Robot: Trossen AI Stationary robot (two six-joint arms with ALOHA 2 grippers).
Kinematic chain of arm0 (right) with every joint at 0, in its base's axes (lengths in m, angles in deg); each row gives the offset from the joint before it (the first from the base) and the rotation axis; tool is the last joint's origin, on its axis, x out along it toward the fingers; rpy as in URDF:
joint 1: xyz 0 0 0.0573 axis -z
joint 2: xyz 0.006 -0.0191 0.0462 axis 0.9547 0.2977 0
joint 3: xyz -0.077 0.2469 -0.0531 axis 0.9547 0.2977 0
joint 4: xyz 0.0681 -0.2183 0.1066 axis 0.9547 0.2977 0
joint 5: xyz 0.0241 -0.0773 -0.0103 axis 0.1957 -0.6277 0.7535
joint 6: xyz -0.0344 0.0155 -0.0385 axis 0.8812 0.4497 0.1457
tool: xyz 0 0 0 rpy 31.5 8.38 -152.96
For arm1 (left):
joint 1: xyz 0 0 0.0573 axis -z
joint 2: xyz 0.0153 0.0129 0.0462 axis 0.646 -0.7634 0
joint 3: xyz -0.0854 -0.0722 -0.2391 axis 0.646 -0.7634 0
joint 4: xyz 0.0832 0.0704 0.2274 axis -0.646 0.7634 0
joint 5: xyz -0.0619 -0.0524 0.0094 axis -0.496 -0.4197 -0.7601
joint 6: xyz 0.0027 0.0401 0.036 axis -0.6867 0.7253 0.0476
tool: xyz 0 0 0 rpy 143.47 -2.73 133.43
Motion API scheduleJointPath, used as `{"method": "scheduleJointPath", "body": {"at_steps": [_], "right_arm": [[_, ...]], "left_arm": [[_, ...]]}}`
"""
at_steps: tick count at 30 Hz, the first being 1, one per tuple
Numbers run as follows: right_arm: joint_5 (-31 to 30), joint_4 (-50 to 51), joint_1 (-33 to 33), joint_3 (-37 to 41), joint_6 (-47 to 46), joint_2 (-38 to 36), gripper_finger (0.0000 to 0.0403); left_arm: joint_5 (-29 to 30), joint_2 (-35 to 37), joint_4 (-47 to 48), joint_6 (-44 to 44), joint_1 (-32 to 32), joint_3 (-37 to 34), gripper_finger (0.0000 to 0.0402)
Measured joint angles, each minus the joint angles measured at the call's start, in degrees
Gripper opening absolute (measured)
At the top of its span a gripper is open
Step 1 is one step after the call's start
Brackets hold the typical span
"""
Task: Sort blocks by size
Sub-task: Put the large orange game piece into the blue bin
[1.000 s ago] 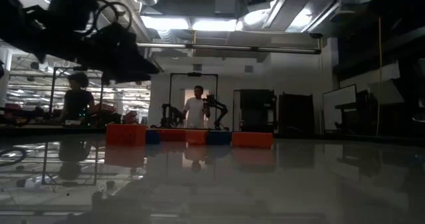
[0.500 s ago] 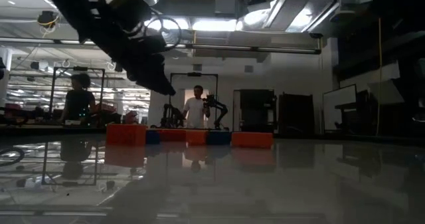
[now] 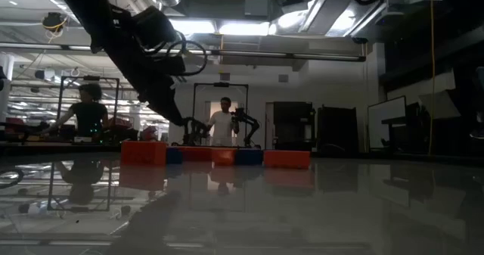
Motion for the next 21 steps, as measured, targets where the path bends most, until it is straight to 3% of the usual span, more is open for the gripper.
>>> {"method": "scheduleJointPath", "body": {"at_steps": [13, 21], "right_arm": [[-1.65, 2.86, 3.31, -4.82, 3.78, -0.98, 0.0269], [-11.31, 2.71, 3.29, -13.50, 5.10, -0.94, 0.0269]], "left_arm": [[-1.86, -8.94, -2.33, 1.37, -1.97, 0.00, 0.0230], [-2.09, -14.41, -6.30, 1.24, -3.22, 0.02, 0.0230]]}}
